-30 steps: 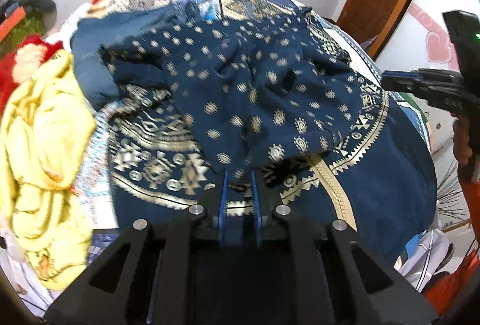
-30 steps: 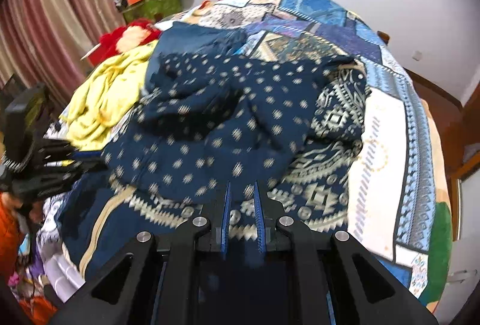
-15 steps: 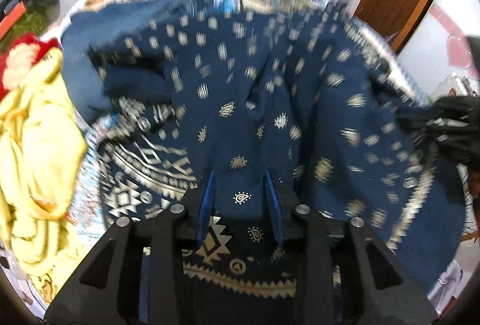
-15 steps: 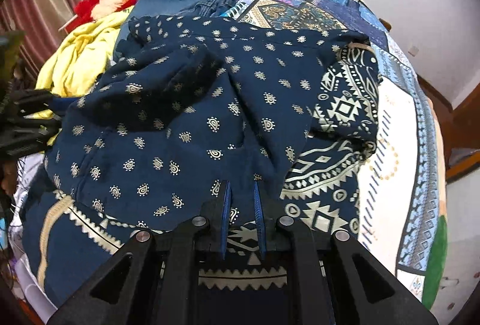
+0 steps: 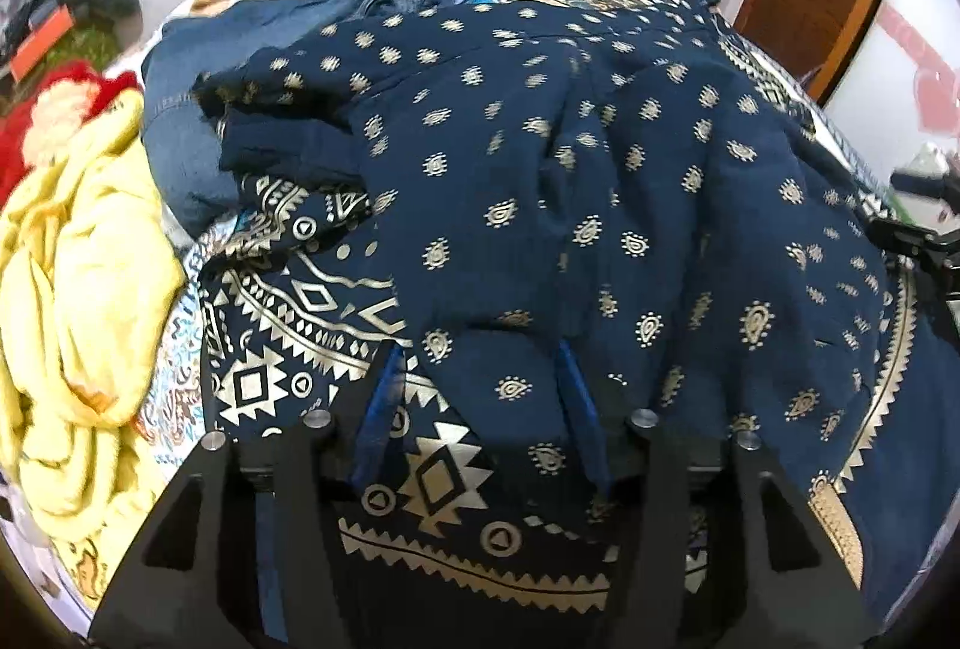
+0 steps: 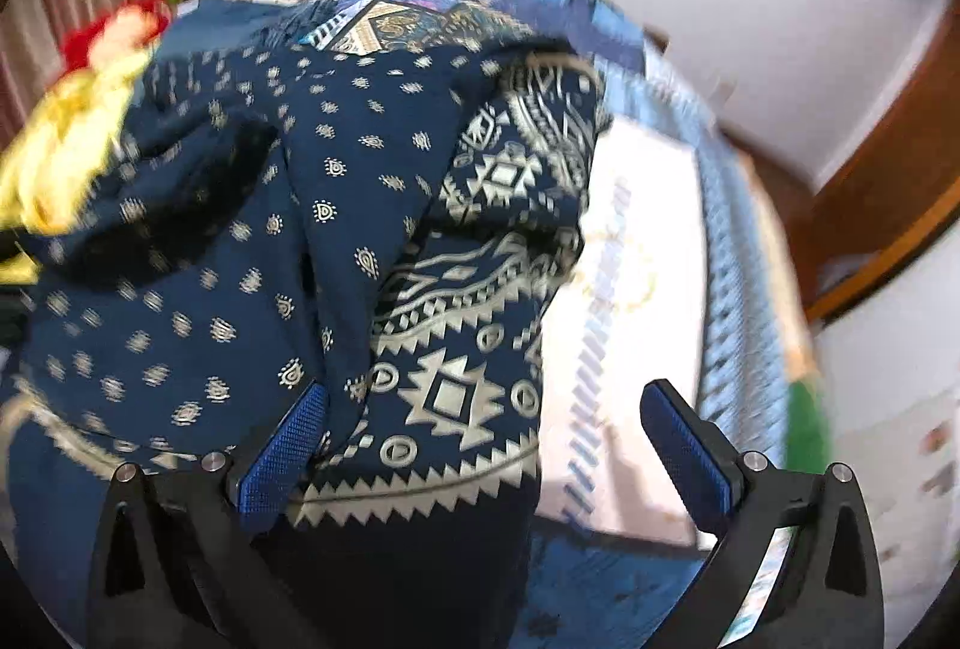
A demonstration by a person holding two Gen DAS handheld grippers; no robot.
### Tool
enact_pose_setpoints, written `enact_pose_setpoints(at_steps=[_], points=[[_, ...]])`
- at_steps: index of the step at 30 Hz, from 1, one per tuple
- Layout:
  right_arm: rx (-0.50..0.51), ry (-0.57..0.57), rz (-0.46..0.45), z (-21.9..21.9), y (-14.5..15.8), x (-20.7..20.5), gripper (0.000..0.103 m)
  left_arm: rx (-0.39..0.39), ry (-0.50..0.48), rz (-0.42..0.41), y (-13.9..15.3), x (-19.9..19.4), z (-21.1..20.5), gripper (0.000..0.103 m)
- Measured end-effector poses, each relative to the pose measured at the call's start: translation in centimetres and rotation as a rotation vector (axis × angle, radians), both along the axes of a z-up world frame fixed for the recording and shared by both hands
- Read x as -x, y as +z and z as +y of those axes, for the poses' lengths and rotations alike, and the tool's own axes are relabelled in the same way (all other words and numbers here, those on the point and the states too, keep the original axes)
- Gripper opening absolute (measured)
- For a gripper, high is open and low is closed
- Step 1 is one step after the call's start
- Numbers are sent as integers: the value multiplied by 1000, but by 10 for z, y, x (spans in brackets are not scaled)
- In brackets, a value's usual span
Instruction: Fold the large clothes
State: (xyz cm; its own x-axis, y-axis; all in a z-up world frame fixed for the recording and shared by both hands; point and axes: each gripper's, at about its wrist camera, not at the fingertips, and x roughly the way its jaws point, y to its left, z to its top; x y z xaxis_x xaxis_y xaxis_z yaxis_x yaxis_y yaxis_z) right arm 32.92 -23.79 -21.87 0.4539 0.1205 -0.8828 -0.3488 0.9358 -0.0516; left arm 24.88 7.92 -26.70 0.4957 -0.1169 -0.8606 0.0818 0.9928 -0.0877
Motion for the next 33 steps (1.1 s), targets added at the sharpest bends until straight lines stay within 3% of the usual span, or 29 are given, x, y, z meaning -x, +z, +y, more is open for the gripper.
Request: enact_pose_setpoints(at_steps=[2,5,10,14,20,25,27,30,31,33], points=[[-38,-13,26,-5,3,-5,103,54,21,34,3,-2,13,53],[-30,-23,-11,-8,11,-12,103,110,70,20,15,-5,35,53],[-56,-25,-37,-5,21,-27,103,59,151,-45,39,-16,70,56],[-111,-46,-38,-10,27,-51,103,80,200,-57,47,-38,97,56],[-182,-99,-9,-18,19,-104,103,178,253,-38,31,-85,133,56],[-273,-128,57,-23,-2,-151,103,280,287,21,-2,-124,151,57],[-312,-138,85,-25,-12,-168,101,278,308,57,-18,-140,155,57],[-354,-136,129,-24,-27,-187,87,318,309,51,-28,-153,159,57],[-374,-136,153,-24,-33,-192,77,304,304,41,-27,-154,157,57],[-400,-147,133,-23,-35,-199,75,280,305,19,-27,-156,156,56]])
